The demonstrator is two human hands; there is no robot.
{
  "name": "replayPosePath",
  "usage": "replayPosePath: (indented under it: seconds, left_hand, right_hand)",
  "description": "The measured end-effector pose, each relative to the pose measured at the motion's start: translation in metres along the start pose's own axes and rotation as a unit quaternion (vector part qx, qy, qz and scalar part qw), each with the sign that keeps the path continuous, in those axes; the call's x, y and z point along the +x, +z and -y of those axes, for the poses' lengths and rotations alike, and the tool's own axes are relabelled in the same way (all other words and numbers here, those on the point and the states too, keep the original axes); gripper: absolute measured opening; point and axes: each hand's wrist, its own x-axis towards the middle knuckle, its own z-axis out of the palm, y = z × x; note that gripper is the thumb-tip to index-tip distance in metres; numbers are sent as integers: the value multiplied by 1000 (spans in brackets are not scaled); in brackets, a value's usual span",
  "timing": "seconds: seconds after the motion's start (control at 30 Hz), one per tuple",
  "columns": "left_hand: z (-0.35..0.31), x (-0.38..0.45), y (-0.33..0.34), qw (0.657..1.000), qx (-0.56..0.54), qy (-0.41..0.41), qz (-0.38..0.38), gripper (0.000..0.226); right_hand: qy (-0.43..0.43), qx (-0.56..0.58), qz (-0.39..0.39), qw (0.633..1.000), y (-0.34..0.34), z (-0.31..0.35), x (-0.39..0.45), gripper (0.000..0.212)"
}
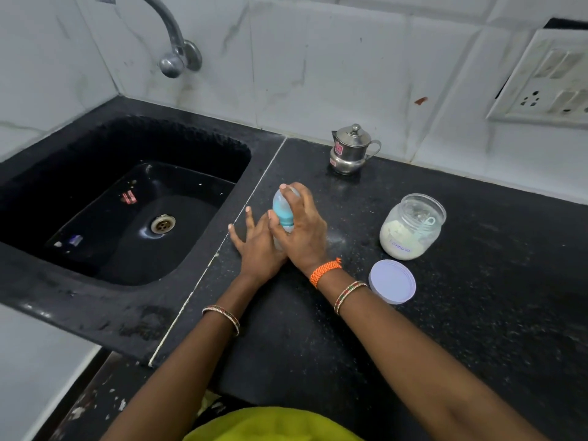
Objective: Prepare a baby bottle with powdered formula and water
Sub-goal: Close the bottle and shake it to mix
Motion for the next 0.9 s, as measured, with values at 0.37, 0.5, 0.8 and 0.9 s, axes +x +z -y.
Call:
replayPosePath:
  seconds: [0.37, 0.5, 0.8, 0.9]
  left_hand:
    - [-40, 23, -49, 939, -314, 135, 39, 42]
    - [-60, 46, -66, 901, -426, 68, -56, 19]
    - [-94, 57, -67, 922, -375, 96, -18, 44]
    - [-106, 47, -77, 875, -473, 14, 103, 36]
  right_hand:
    - [300, 416, -141, 846, -113, -8, 62, 68]
    - [260, 557, -209, 761, -162, 27, 77, 64]
    - [153, 455, -111, 870, -184, 34, 87, 82]
    - [164, 473, -287, 817, -167, 34, 82, 77]
